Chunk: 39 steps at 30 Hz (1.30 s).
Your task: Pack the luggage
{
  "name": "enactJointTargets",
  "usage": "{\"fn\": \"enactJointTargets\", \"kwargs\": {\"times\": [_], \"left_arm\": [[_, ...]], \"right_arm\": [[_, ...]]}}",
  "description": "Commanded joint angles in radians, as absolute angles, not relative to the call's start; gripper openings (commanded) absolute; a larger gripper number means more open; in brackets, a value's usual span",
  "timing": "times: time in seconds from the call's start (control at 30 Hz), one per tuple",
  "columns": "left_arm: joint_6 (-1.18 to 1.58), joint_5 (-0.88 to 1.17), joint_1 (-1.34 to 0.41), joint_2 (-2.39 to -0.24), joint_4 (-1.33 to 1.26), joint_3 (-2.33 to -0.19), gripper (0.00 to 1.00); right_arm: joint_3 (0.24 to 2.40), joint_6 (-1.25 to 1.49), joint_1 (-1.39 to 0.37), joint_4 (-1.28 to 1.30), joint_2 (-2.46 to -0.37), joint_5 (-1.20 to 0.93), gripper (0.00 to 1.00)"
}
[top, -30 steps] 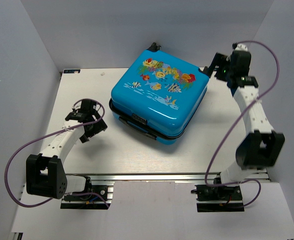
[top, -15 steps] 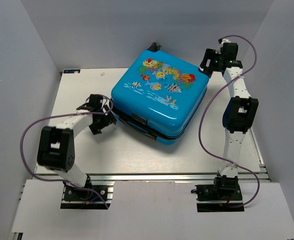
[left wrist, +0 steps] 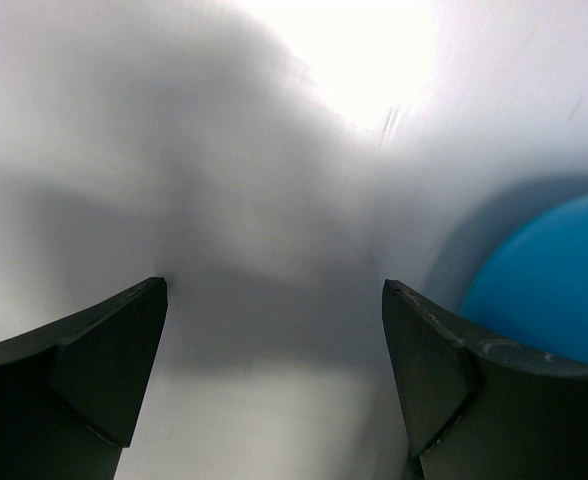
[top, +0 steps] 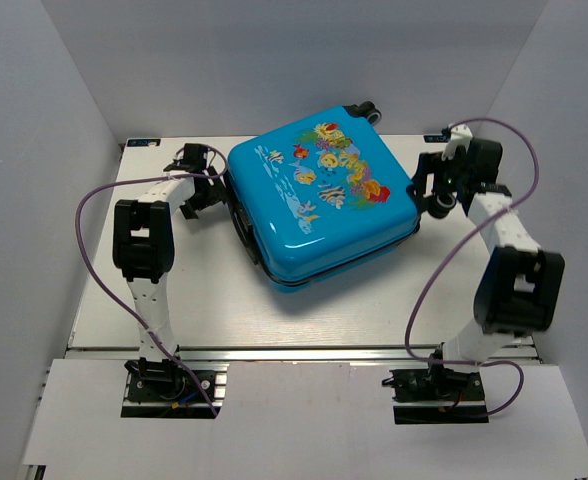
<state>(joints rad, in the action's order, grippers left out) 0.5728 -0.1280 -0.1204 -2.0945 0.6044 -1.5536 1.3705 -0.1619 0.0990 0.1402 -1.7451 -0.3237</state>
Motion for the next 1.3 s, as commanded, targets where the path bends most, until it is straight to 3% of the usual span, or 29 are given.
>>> {"fn": "enactJointTargets", "kwargs": {"times": [0.0,0.13,0.33,0.57,0.77,0.83,0.93,1.1,1.27], "left_arm": [[0.526,0.060,-0.175,-2.146,0.543,-1.702,0.98],[0.520,0.064,-0.175,-2.128,0.554,-1.672,0.98],[0.541,0.033,-0.163,-1.956,0.541,-1.494,0.98],[0.600,-0.192,-0.153,-1.803,0.783,-1.514,0.98],[0.650,-0.252,-0.126,-1.652,0.877,-1.467,0.98],[0.663,-0.242,-0.117,-1.611,0.885,-1.430,0.98],[0.681,-0.206,-0.117,-1.485,0.847,-1.287,0.98],[0.718,-0.143,-0.117,-1.228,0.786,-1.021,0.98],[0.722,-0.072,-0.117,-1.102,0.712,-0.893,0.98]], "right_arm": [[1.050,-0.065,-0.075,0.226,-1.605,-0.618,0.88],[0.887,0.029,-0.090,0.181,-1.390,-0.487,0.89],[0.962,0.083,-0.081,0.279,-1.306,-0.239,0.89],[0.968,0.170,-0.080,0.287,-1.112,-0.016,0.89],[0.902,0.241,-0.081,0.198,-0.928,-0.179,0.89],[0.871,0.388,-0.078,0.189,-0.878,-0.218,0.89],[0.848,0.298,-0.083,0.141,-0.839,-0.479,0.89],[0.873,0.292,-0.097,0.192,-0.735,-0.523,0.89],[0.887,0.268,-0.136,0.267,-0.660,-0.557,0.89]]}}
